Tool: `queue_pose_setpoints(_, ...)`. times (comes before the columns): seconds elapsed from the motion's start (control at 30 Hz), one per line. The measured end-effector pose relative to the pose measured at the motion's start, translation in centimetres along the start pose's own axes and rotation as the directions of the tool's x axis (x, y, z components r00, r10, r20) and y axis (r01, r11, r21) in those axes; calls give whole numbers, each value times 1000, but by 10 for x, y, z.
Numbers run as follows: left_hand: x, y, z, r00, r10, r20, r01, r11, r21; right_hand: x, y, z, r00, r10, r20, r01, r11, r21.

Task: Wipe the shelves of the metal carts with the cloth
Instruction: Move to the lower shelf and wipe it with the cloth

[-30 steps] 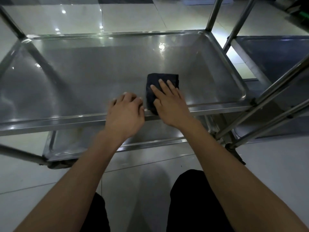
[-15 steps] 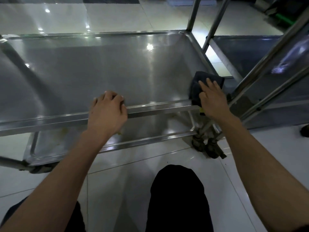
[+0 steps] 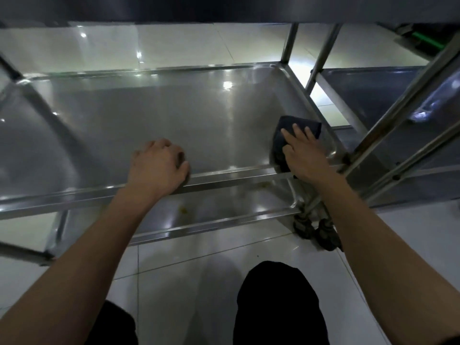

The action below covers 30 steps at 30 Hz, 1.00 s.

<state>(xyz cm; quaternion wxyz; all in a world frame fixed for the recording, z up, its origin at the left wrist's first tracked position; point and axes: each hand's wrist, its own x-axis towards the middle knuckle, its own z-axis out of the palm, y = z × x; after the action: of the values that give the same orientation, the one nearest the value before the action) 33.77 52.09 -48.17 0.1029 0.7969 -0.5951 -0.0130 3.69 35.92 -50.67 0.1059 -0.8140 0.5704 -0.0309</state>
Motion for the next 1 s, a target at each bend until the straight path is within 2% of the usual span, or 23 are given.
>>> queue_pose_setpoints(0.23, -11, -18, 10, 999, 32, 13, -31, 996, -85, 52, -142, 38, 957, -277, 81, 270, 958, 95)
queue_pose_setpoints(0.37, -16, -26, 16, 999, -40, -17, 38, 991, -128, 67, -211, 54, 904, -415, 103, 401, 906, 134)
queue_pose_setpoints(0.47, -16, -30, 17, 999, -51, 0, 50, 987, -154, 71, -237, 61, 870, -484, 88, 468, 869, 160)
queue_pose_setpoints(0.63, -16, -29, 13, 1000, -27, 6, 28, 990, -137, 72, -233, 57, 856, -515, 48, 507, 853, 121)
queue_pose_setpoints(0.73, -15, -25, 11, 1000, 4, 24, -2, 997, -82, 71, -211, 54, 856, -517, 20, 516, 856, 33)
queue_pose_setpoints(0.83, -10, -18, 10, 997, 5, 73, -3, 1000, -27, 73, -176, 47, 898, -437, -41, 439, 893, 101)
queue_pose_setpoints(0.93, 6, -3, 10, 997, -16, 77, 17, 1000, -2, 73, -133, 39, 931, -362, -44, 363, 931, 44)
queue_pose_setpoints(1.0, 20, 12, 13, 997, 17, 74, -16, 1000, -8, 72, -102, 31, 951, -305, -56, 309, 948, 82)
